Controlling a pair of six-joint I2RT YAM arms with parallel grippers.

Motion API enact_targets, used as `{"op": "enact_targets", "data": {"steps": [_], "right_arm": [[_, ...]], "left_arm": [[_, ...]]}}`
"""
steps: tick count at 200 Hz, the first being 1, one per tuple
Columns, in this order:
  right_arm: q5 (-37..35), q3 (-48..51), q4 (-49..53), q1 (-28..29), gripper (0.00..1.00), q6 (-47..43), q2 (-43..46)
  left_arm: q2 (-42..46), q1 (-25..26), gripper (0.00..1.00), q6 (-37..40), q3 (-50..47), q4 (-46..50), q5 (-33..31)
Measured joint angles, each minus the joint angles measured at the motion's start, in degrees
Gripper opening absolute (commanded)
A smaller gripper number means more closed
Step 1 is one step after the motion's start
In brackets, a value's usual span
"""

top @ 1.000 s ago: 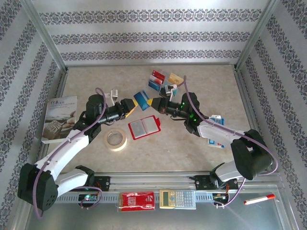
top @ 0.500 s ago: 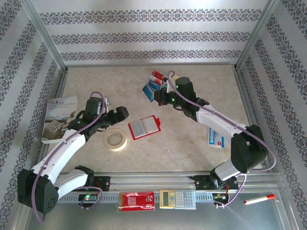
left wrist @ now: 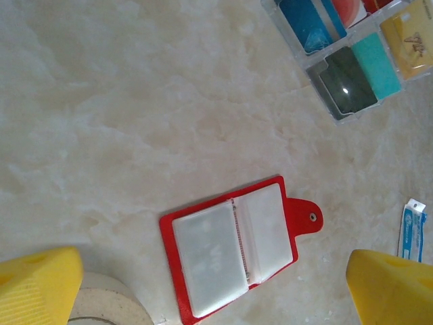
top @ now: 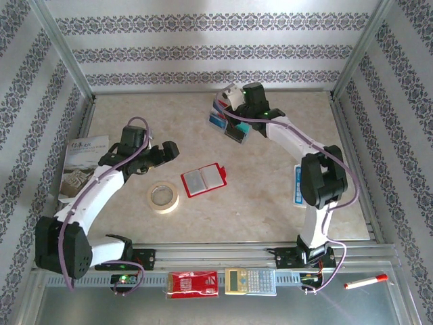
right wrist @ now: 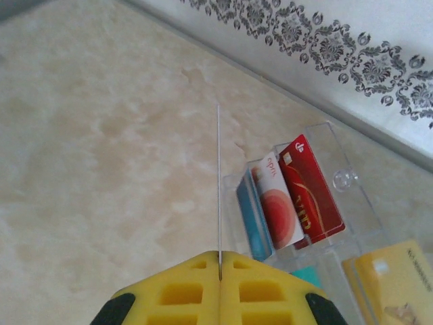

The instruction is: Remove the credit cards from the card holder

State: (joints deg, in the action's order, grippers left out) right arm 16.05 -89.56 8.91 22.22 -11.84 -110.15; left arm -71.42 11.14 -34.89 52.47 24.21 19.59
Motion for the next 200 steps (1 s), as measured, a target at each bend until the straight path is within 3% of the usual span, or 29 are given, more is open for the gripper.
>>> {"op": "enact_targets", "data": {"steps": [72,200], "right_arm": [[1.4,-13.44,5.29,-0.35,0.0,-12.07,-14.91],[0.63,-20.72,8.55,-0.37,0.0,-16.92,-23.52]], "left_arm": [[-4.5,-0.76,1.0,-0.02,2.71,-0.02,1.7],[-7.87,-1.14,1.0,-0.02,4.26,0.0,2.86]]}}
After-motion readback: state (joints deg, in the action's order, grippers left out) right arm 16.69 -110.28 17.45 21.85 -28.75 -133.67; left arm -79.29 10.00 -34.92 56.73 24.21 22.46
